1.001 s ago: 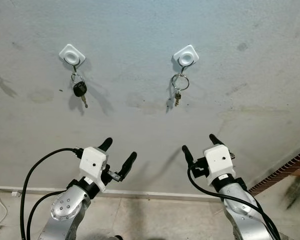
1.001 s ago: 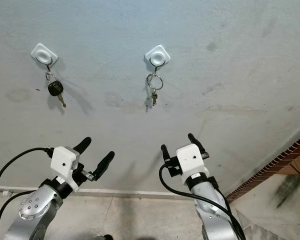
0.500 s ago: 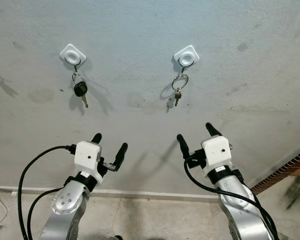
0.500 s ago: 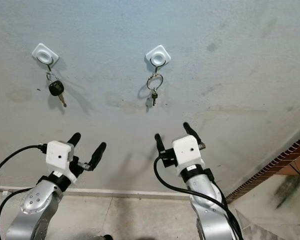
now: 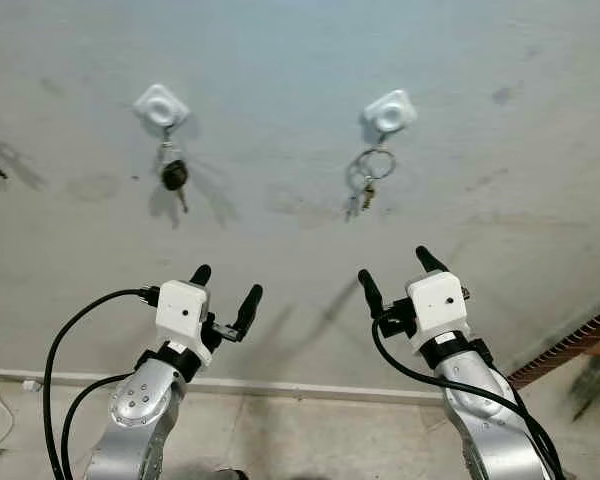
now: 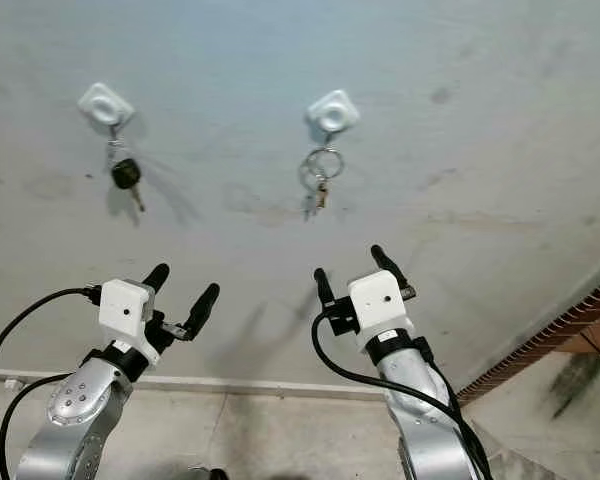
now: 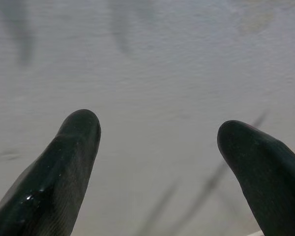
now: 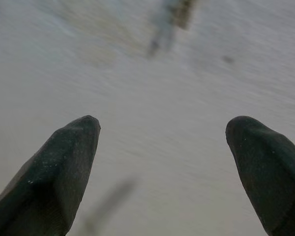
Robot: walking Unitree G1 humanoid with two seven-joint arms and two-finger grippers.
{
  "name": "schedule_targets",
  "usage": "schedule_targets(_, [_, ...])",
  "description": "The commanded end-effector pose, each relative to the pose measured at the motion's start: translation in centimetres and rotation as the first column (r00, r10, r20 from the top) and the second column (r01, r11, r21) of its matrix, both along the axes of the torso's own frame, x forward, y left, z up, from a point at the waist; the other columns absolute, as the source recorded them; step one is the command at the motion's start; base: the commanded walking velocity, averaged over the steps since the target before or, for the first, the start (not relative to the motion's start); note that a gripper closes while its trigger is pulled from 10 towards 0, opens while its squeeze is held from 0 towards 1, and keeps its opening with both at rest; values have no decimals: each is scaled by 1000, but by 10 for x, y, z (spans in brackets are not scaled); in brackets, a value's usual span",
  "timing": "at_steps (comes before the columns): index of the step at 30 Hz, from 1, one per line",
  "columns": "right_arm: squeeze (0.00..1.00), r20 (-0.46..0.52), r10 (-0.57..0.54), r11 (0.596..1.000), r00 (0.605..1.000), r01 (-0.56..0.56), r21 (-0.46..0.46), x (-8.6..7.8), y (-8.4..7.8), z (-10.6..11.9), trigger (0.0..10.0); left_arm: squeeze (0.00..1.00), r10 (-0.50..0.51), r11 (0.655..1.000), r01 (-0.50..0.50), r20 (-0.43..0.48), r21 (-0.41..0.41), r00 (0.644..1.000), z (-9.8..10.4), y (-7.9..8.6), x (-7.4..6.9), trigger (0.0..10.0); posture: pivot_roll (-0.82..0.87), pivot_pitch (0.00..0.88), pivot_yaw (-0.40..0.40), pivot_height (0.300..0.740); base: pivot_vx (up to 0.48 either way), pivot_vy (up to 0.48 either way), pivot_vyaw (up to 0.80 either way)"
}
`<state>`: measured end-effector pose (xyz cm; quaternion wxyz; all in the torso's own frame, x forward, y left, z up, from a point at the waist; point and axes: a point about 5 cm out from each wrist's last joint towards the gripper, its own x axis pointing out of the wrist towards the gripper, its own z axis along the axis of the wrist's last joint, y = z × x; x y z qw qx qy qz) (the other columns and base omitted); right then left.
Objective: Hang keys on a hook
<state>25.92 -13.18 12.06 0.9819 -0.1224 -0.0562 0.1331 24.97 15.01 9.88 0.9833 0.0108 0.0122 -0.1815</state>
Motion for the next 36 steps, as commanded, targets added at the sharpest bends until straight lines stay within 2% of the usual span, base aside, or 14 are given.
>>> schedule_targets(1, [0,-1,-8,1000,1000,8,-10,0,-3,1,10000,0,-12,1000,12,-2,7,1000,1,-2,-2,10000,-55,118,0,740,0,450,0])
schedule_targets(23, [0,-1,-14,1000,1000,14,-12,2,-1,0,10000,0,-19,1000,19,-9,22,1000,-1,0,-2,10000,-49,120,7,740,0,445,0])
schedule_targets(27, [0,-4,-14,1000,1000,14,-13,3,0,-1,10000,0,-24,999,24,-1,44,1000,-1,0,-1,10000,-49,119,7,740,0,92,0])
schedule_targets(31, [0,-20,-11,1000,1000,10,-18,3,1,-5,10000,0,-15,998,17,-26,68,1000,-7,-1,-1,10000,-47,113,4,740,0,0,0])
schedule_targets(36, [0,-89,-34,999,995,35,10,5,0,-22,10000,0,2,995,8,-97,100,995,-31,1,-3,10000,-40,107,-2,740,0,0,0])
